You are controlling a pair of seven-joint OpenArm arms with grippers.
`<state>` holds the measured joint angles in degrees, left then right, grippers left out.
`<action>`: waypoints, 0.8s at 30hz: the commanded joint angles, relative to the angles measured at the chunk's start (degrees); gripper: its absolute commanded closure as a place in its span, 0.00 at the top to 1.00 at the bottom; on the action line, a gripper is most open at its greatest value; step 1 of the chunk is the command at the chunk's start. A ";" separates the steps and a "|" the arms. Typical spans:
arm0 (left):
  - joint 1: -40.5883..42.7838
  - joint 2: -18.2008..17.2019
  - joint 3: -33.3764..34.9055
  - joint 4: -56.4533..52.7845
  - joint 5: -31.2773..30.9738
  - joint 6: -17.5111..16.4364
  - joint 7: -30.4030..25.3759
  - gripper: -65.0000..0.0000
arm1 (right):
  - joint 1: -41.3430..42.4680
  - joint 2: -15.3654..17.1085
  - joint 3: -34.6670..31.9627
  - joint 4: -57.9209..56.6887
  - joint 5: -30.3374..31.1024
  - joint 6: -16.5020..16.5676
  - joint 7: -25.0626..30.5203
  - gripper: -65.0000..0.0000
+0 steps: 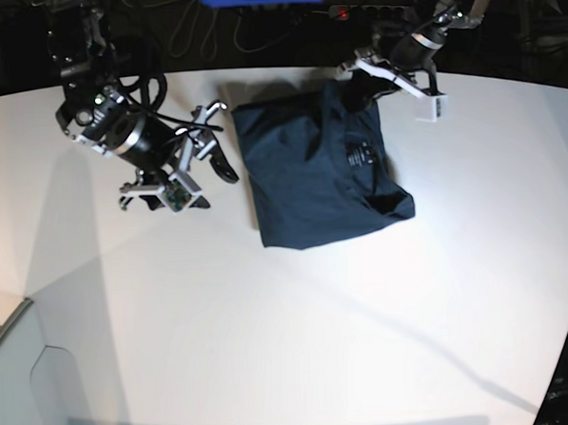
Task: Layout the t-shirt on the table in an organized manner, then fold the t-shirt properly
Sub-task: 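Grasp the collar-side edge of the folded shirt with the left gripper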
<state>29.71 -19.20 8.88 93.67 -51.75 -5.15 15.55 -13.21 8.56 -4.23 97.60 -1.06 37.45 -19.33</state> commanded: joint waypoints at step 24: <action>5.49 -0.80 -9.02 -0.09 -1.13 -0.87 -0.83 0.00 | 0.25 -1.22 -0.12 0.55 1.10 0.22 1.53 0.50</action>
<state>35.05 -19.49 0.12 92.88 -52.16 -5.39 15.57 -13.28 7.05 -4.51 97.21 -1.04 37.45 -19.31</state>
